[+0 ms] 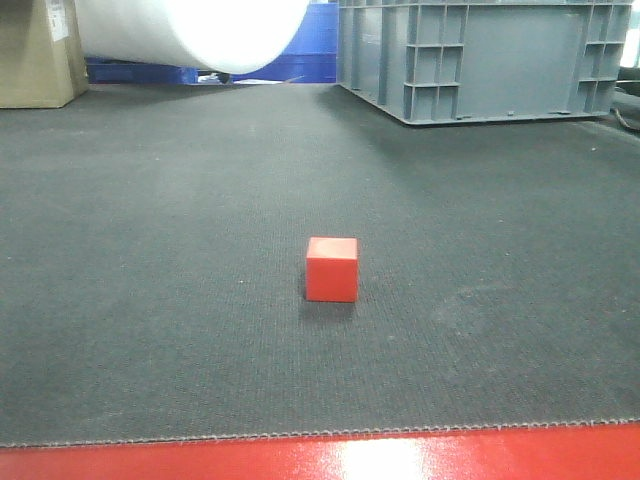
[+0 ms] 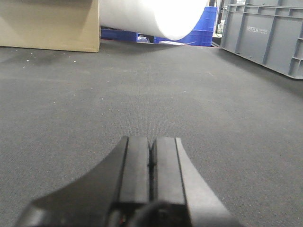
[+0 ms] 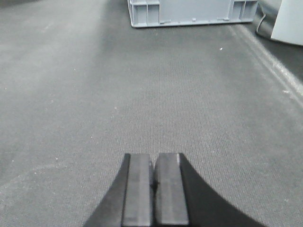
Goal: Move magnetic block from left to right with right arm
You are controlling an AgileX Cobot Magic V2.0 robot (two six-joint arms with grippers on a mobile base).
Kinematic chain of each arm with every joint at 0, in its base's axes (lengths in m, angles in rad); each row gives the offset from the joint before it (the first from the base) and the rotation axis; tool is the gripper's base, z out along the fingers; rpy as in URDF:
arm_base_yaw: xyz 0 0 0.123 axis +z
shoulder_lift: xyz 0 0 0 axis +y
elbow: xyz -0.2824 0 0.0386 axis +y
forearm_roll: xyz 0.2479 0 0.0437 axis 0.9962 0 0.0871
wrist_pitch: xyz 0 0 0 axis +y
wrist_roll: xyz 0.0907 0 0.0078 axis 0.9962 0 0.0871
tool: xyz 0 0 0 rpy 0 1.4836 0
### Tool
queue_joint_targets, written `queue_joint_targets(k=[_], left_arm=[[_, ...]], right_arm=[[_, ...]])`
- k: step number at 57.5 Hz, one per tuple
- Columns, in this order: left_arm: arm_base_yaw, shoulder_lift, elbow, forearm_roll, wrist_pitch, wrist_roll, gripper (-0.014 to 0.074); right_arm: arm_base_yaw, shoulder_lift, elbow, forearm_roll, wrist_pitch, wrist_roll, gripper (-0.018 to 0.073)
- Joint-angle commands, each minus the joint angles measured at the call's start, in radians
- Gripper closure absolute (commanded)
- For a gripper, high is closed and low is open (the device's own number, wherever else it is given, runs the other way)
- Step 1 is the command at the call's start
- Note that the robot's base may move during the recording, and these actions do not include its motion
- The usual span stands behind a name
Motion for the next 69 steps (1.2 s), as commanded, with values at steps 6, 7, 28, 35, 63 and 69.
queue_joint_targets(k=[6, 7, 28, 35, 63, 69], left_arm=[[0.000, -0.007, 0.008, -0.003, -0.083, -0.007, 0.0722], [0.000, -0.007, 0.008, -0.003, -0.083, -0.007, 0.0722], [0.000, -0.007, 0.008, -0.003, -0.083, -0.007, 0.0722], [0.000, -0.007, 0.008, -0.003, -0.083, -0.007, 0.0722], [0.000, -0.007, 0.008, -0.003, -0.083, -0.007, 0.0722], [0.000, -0.007, 0.008, -0.003, -0.083, -0.007, 0.0722]], right_arm=[[-0.006, 0.003, -0.025, 0.002, -0.081, -0.009, 0.0503], [-0.006, 0.002, -0.022, 0.002, -0.081, -0.009, 0.0503], [-0.006, -0.213, 0.058, -0.001, -0.101, -0.009, 0.0503], [-0.006, -0.313, 0.102, -0.001, -0.101, -0.009, 0.0503], [-0.006, -0.379, 0.172, -0.001, -0.154, -0.009, 0.0503], [-0.006, -0.379, 0.172, -0.001, -0.153, -0.009, 0.0503]])
